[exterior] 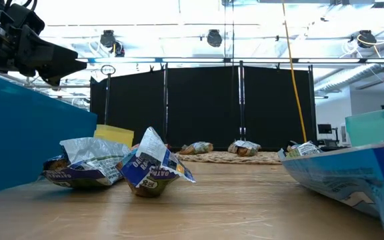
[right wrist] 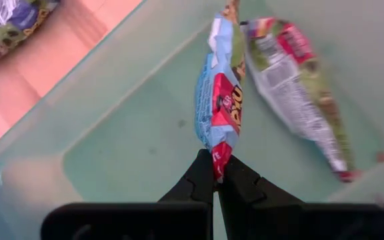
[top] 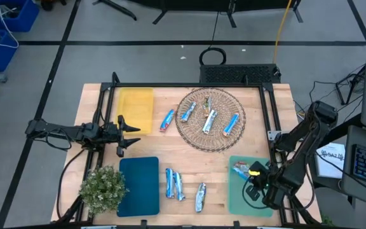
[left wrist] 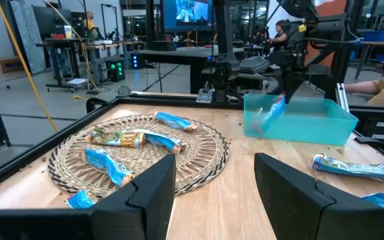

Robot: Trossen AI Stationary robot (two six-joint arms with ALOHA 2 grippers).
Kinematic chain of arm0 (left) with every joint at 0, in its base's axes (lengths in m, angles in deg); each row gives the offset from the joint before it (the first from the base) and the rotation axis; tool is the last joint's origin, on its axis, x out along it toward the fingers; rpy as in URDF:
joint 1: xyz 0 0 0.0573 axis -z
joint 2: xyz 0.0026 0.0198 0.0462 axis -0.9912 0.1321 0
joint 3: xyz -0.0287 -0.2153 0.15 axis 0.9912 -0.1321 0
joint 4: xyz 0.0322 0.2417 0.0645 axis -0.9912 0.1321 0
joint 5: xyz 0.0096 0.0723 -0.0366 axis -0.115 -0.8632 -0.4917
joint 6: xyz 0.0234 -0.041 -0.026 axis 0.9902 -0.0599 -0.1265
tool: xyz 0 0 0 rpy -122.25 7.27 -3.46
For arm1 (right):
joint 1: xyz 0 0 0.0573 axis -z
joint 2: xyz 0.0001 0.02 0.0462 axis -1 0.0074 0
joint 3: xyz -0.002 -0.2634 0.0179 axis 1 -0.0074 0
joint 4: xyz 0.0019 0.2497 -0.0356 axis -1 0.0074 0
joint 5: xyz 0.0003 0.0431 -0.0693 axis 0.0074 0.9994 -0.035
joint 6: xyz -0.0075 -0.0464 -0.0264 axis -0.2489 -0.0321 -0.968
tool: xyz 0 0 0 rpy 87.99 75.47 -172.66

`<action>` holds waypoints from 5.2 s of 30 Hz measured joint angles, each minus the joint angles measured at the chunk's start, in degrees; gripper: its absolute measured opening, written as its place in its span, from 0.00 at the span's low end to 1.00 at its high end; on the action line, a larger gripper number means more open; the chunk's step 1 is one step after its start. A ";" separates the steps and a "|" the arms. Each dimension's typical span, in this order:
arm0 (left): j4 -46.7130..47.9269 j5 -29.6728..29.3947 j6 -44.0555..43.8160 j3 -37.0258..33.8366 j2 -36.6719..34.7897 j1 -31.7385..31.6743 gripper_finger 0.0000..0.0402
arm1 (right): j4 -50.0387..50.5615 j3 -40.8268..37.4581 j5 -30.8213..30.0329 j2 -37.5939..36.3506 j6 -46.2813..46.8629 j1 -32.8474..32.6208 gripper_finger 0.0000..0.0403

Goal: Pick and place Granola Bars by type
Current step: Put the red granola bar into the light blue bin

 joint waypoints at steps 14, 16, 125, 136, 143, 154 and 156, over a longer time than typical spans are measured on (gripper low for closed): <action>-0.02 0.02 -0.02 0.00 0.00 0.00 0.52 | 3.19 -0.11 3.46 -3.96 3.52 0.02 0.00; -0.02 0.00 -0.01 0.00 0.00 0.01 0.52 | 3.19 -0.13 3.43 -3.86 3.75 0.02 0.00; -0.02 0.00 0.00 -0.01 0.00 0.02 0.52 | -41.84 -27.65 -47.28 -38.63 -79.80 20.26 0.10; 0.00 0.02 0.00 0.00 0.00 0.00 0.52 | -58.28 -29.93 -14.73 -42.53 -101.84 47.35 0.09; -0.01 0.02 -0.01 0.00 0.00 0.01 0.52 | -71.61 -33.49 11.40 -42.59 -104.08 63.38 0.09; 0.00 0.01 0.00 -0.01 0.00 0.02 0.52 | -70.53 -33.81 16.70 -45.13 -105.52 73.27 0.09; 0.00 0.00 -0.01 0.00 0.00 0.00 0.52 | -68.66 -33.81 15.07 -46.67 -106.51 73.31 0.09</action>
